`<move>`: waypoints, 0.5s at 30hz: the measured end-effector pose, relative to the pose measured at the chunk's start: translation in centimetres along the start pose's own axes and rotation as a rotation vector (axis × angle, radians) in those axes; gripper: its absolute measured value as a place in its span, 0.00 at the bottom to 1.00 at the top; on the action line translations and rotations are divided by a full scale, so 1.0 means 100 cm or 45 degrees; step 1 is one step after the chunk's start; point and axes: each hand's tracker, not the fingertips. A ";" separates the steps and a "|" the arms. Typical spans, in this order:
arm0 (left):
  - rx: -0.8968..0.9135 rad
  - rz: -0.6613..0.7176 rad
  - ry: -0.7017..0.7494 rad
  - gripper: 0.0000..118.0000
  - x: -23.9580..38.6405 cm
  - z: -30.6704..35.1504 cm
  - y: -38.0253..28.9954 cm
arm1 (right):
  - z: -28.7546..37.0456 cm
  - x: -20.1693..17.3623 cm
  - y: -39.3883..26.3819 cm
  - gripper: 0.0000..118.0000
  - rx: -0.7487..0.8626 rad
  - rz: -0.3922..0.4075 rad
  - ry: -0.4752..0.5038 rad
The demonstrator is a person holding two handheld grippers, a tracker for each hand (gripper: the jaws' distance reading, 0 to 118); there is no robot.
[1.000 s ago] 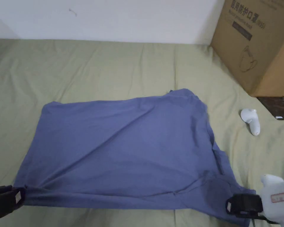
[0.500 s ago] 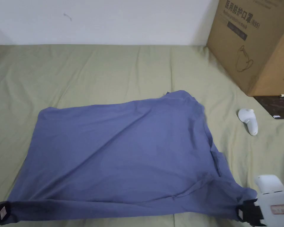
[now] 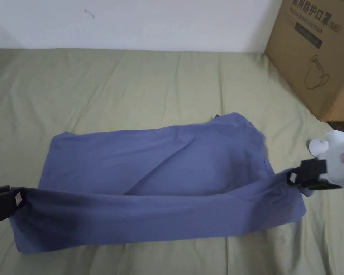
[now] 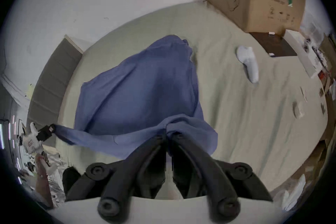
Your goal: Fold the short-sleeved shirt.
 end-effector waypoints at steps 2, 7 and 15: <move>-0.091 0.006 0.060 0.05 -0.009 -0.035 0.006 | -0.039 0.001 0.024 0.03 -0.048 -0.018 -0.050; -0.174 0.139 0.091 0.54 -0.029 -0.079 0.001 | -0.088 0.002 0.036 0.67 -0.060 -0.124 -0.106; -0.144 0.122 0.096 0.97 -0.020 -0.056 -0.026 | -0.049 -0.013 -0.023 0.91 0.149 -0.023 -0.047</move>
